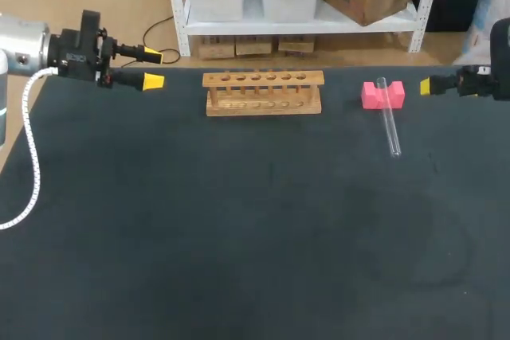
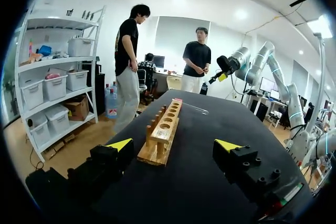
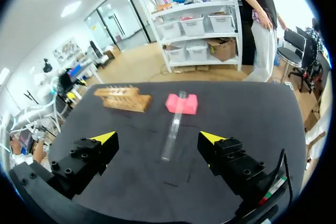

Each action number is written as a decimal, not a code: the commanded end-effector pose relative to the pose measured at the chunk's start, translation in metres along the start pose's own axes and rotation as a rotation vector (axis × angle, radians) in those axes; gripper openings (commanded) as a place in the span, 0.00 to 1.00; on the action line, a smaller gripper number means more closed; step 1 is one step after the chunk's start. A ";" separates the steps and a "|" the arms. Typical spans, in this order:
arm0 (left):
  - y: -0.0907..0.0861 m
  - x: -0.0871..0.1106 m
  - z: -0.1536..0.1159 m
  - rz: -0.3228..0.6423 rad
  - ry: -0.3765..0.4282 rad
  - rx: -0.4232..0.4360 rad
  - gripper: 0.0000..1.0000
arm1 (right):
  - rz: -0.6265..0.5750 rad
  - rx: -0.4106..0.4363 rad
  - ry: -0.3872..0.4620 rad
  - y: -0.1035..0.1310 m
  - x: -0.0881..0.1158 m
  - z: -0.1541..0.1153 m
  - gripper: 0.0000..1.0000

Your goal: Grasp the test tube, adjust it, and insert it.

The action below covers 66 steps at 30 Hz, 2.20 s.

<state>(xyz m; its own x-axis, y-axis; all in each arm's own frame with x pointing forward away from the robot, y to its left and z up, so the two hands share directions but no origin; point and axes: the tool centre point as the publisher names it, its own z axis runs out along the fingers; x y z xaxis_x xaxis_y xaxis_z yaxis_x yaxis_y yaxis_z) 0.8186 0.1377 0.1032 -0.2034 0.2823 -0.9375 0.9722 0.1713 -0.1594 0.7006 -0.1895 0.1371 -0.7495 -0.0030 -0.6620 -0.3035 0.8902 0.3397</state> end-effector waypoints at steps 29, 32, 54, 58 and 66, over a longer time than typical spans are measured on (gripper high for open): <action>0.001 0.001 0.000 0.001 -0.002 0.000 1.00 | -0.050 0.435 0.034 -0.004 -0.010 0.082 1.00; 0.001 0.001 0.000 0.001 -0.002 0.000 1.00 | -0.053 0.449 0.036 -0.008 -0.005 0.091 1.00; 0.001 0.001 0.000 0.001 -0.002 0.000 1.00 | -0.112 0.484 0.064 -0.036 0.018 0.148 1.00; 0.001 0.001 0.000 0.001 -0.002 0.000 1.00 | -0.125 0.490 0.078 -0.041 0.020 0.157 1.00; 0.001 0.001 0.000 0.001 -0.002 0.000 1.00 | -0.153 0.494 0.111 -0.047 0.022 0.170 1.00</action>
<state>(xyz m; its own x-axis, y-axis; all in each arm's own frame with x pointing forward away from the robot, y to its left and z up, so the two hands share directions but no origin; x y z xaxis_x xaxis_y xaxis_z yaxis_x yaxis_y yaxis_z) 0.8189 0.1374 0.1030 -0.2039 0.2819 -0.9375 0.9721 0.1714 -0.1599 0.7951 -0.1567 -0.0038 -0.7857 -0.1735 -0.5938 -0.1911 0.9810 -0.0338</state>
